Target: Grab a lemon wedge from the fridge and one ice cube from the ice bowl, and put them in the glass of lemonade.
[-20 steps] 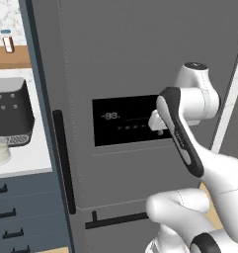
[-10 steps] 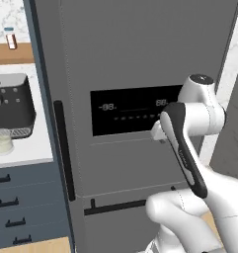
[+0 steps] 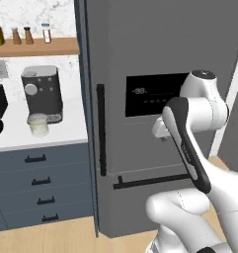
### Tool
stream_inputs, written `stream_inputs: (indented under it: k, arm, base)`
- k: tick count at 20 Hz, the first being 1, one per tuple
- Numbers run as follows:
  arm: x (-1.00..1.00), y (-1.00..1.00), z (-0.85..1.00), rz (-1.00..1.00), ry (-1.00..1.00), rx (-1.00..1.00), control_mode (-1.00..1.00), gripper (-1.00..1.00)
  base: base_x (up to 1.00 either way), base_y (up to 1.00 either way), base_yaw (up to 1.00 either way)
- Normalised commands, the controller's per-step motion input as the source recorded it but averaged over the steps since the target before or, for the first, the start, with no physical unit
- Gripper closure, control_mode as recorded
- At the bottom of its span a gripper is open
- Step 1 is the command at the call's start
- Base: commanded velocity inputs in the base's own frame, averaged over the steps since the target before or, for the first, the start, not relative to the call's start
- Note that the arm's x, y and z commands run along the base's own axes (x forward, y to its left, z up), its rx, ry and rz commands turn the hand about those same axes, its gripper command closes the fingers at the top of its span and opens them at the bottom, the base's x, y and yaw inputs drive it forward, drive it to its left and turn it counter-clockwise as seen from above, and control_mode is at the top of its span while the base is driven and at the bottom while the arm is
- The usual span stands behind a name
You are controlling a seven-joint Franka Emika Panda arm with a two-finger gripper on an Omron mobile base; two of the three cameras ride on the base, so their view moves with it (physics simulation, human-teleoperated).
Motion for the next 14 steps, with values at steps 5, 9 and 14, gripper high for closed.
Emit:
stream_inputs:
  k: [5,9,14]
  arm:
    - [0.00,0.00,0.00,0.00,0.00,0.00,1.00,-1.00]
    - [0.00,0.00,0.00,0.00,0.00,0.00,1.00,-1.00]
    - [0.00,0.00,0.00,0.00,0.00,0.00,1.00,-1.00]
  base:
    - [0.00,0.99,0.00]
    - [-0.01,0.54,0.00]
    - [-0.01,0.35,-0.01]
